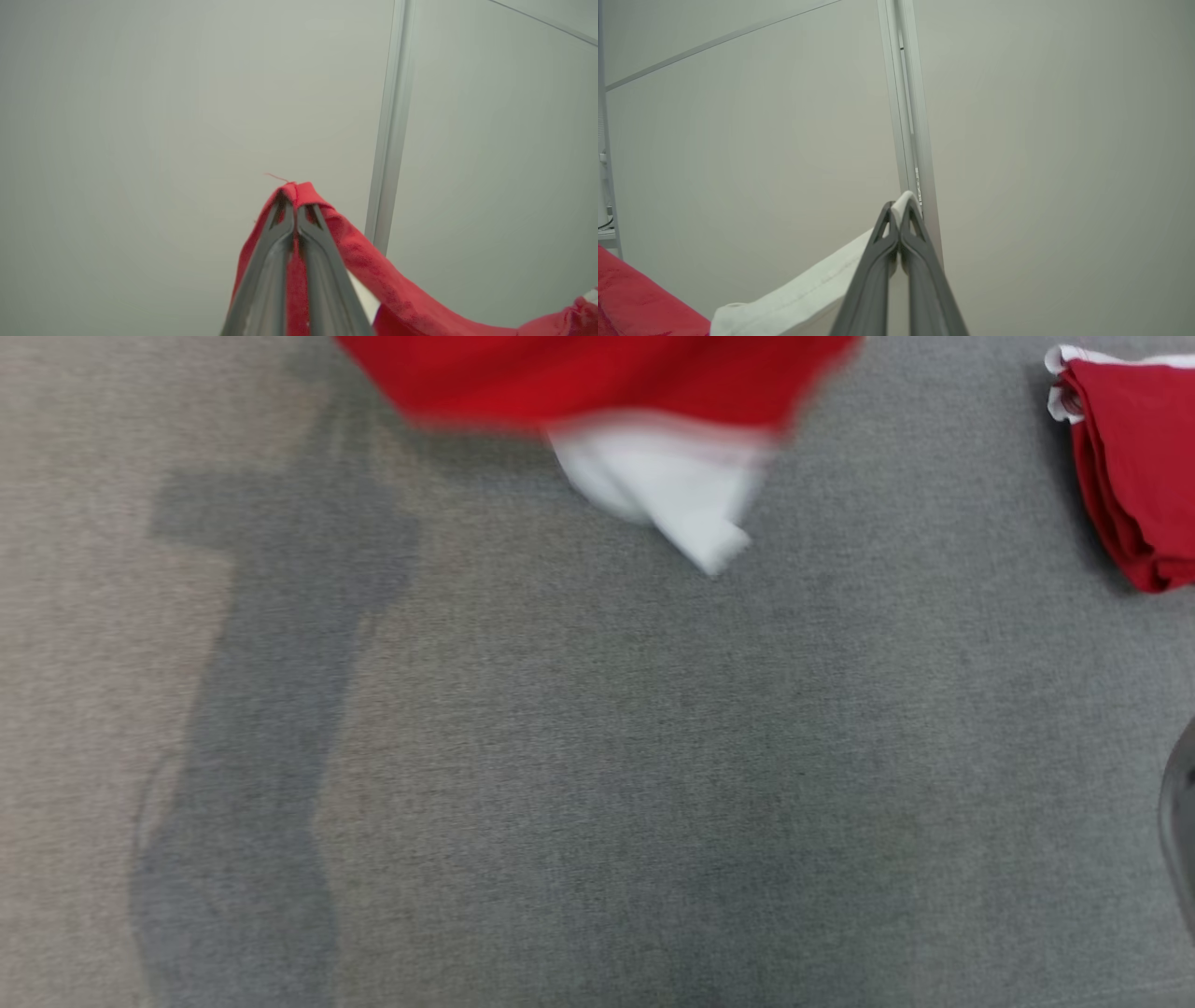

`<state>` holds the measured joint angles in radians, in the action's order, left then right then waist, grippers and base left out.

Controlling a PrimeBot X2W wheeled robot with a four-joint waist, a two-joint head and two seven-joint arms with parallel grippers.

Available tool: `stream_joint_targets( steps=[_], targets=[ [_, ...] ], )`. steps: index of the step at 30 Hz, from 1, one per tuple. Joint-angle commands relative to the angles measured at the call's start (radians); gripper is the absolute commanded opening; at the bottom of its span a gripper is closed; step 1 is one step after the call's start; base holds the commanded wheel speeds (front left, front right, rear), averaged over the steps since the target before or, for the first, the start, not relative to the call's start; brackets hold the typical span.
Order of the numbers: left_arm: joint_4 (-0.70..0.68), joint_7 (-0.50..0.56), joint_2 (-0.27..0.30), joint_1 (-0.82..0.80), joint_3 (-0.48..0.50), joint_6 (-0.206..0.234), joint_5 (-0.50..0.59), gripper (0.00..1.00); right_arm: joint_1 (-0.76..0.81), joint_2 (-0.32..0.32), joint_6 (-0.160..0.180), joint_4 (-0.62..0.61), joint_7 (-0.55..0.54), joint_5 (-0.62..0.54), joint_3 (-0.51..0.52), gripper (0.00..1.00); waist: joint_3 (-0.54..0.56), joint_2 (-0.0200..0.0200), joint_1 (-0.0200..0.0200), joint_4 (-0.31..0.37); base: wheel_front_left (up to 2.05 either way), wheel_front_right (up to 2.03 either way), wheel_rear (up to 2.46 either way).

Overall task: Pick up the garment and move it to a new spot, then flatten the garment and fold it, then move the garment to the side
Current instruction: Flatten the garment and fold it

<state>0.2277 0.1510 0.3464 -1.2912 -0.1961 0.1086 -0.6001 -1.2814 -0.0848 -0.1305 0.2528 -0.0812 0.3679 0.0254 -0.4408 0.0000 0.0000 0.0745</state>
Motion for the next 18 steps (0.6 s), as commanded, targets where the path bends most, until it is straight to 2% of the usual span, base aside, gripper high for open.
stream_joint_targets(
  steps=[1,2,3,7,15,18],
  targets=[
    [0.051,-0.051,-0.002,-0.087,-0.001,-0.024,0.022,0.0,-0.075,0.004,0.0,0.055,0.045,-0.021,0.001,0.0,-0.043,0.0,0.0,0.037,0.0,0.0,0.0],
    [0.137,-0.119,-0.006,-0.172,-0.005,-0.044,0.045,0.0,-0.17,0.018,0.0,0.146,0.102,-0.045,0.005,0.0,-0.063,0.0,0.0,0.055,0.0,0.0,0.0],
    [0.176,-0.145,-0.006,-0.209,-0.01,-0.054,0.056,0.0,-0.21,0.024,0.0,0.188,0.12,-0.048,0.007,0.0,-0.077,0.0,0.0,0.063,0.0,0.0,0.0],
    [0.322,-0.2,0.0,-0.293,-0.031,-0.089,0.084,0.0,-0.286,0.037,0.0,0.318,0.178,-0.015,-0.026,0.0,-0.159,0.0,0.0,0.093,0.0,0.0,0.0],
    [0.53,-0.281,0.04,-0.242,-0.014,-0.124,0.072,0.0,-0.211,0.032,0.0,0.42,0.266,0.096,-0.217,0.0,-0.286,0.0,0.0,0.128,0.0,0.0,0.0],
    [0.578,-0.305,0.049,-0.233,-0.01,-0.137,0.065,0.0,-0.177,0.03,0.0,0.435,0.298,0.117,-0.25,0.0,-0.309,0.0,0.0,0.133,0.0,0.0,0.0]
  ],
)
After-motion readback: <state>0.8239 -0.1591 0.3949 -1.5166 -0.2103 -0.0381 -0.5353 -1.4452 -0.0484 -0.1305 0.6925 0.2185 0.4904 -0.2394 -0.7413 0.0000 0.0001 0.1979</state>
